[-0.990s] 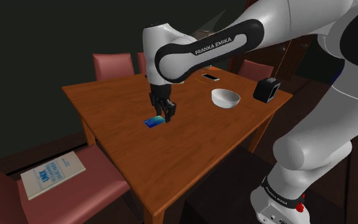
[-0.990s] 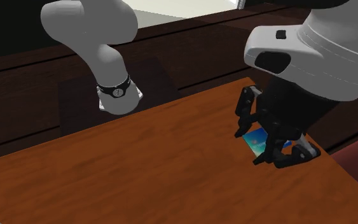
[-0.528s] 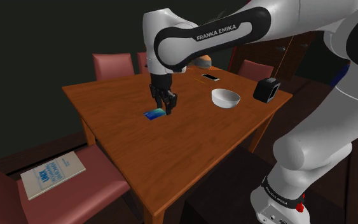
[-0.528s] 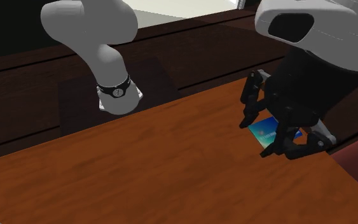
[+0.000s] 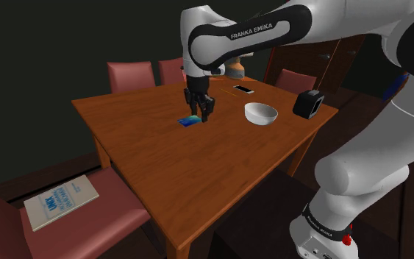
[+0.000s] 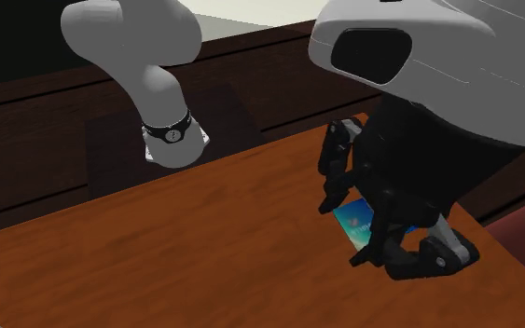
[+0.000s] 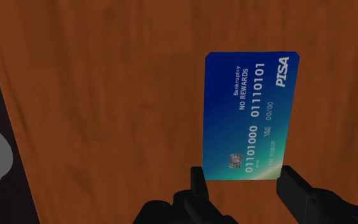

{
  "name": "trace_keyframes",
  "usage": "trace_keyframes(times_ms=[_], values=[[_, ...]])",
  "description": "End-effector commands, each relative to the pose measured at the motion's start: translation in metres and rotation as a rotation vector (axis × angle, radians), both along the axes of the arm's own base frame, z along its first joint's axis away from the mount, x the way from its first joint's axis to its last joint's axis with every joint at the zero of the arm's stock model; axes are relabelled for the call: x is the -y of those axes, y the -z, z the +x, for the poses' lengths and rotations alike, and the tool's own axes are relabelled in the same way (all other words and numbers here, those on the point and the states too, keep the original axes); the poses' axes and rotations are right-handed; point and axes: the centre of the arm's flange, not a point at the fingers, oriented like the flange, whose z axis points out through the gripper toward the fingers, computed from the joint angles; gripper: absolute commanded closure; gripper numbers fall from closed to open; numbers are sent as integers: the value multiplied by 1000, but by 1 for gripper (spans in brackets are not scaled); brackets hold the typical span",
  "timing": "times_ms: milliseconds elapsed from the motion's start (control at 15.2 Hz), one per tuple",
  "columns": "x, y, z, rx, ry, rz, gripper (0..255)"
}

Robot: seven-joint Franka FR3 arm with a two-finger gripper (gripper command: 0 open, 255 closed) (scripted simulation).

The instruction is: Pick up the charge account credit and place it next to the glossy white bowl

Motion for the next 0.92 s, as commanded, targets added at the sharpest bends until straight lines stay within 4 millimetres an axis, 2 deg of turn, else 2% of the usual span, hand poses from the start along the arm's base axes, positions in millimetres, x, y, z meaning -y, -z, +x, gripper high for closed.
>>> trace_keyframes(times_ms=[0,858], values=[[25,-3,8,0,-2,0,255],[189,-4,59,0,-2,0,255]])
